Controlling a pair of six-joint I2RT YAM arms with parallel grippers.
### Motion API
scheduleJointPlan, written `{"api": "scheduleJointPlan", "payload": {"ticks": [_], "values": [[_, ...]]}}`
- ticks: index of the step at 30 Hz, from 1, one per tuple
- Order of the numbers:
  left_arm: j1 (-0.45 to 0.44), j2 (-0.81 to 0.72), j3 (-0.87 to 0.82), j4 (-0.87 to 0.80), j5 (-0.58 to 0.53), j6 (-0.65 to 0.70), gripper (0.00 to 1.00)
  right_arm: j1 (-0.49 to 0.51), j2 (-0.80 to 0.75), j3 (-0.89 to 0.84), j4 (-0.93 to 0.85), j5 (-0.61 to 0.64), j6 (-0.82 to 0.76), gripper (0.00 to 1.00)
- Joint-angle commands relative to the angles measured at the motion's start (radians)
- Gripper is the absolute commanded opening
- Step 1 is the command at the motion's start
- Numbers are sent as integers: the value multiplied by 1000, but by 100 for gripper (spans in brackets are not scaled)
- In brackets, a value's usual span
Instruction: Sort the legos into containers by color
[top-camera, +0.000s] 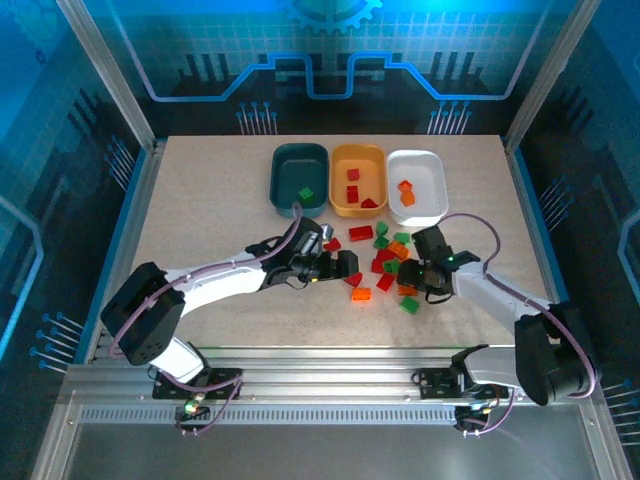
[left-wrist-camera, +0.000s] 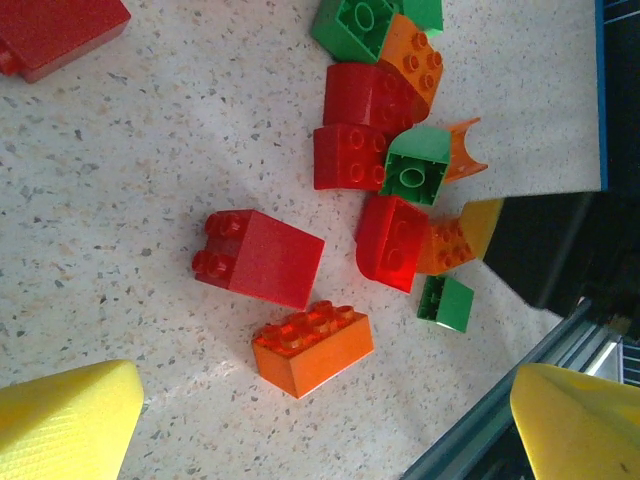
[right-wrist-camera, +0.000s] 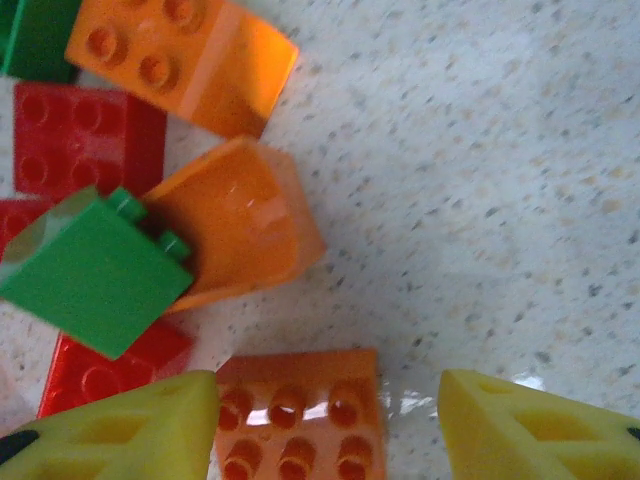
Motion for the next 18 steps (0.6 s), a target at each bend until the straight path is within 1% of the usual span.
{"api": "scheduleJointPlan", "payload": {"ticks": [1, 8, 12, 18], "values": [[-2, -21, -17, 16, -3, -30, 96, 42, -15, 9, -58, 31, 41, 62], [-1, -36, -24, 13, -13, -34, 96, 51, 52, 32, -97, 55, 87, 63], [-1, -45, -33, 8, -19, -31, 96, 53, 81, 43, -65, 22, 69, 62], [-1, -49, -32, 2, -23, -26, 96, 60, 52, 32, -40, 5, 60, 62]]}}
